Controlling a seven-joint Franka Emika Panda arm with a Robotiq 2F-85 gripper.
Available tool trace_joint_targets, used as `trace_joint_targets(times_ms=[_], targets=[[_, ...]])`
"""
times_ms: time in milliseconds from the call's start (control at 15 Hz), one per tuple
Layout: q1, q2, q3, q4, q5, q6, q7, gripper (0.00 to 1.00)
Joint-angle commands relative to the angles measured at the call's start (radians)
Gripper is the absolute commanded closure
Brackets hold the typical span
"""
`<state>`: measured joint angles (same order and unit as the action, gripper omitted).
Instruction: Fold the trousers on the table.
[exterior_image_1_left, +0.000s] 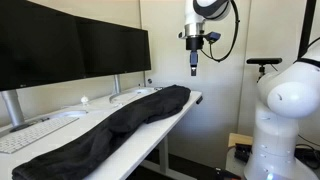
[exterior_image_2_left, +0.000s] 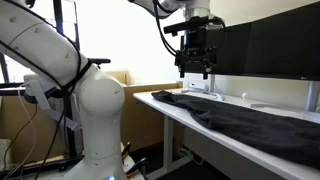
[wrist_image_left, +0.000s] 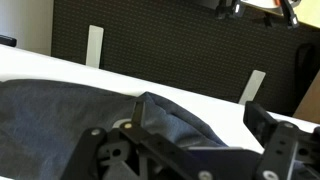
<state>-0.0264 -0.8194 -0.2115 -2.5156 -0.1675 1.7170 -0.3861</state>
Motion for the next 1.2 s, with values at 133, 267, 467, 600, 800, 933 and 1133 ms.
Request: trace_joint_targets(times_ms=[133,267,467,600,800,933,1133], targets=[[0.001,0.001,0.000,0.002,0.000,-0.002,0.001,0.00],[0.001,0.001,0.000,0.002,0.000,-0.002,0.001,0.00],[0.001,0.001,0.000,0.002,0.000,-0.002,0.001,0.00],[0.001,0.001,0.000,0.002,0.000,-0.002,0.001,0.00],[0.001,0.001,0.000,0.002,0.000,-0.002,0.001,0.00],[-0.002,0.000,0.003,0.001,-0.007,0.002,0.003,0.00],[0.058,0.144,0.082,0.106,0.050,0.039,0.092,0.00]])
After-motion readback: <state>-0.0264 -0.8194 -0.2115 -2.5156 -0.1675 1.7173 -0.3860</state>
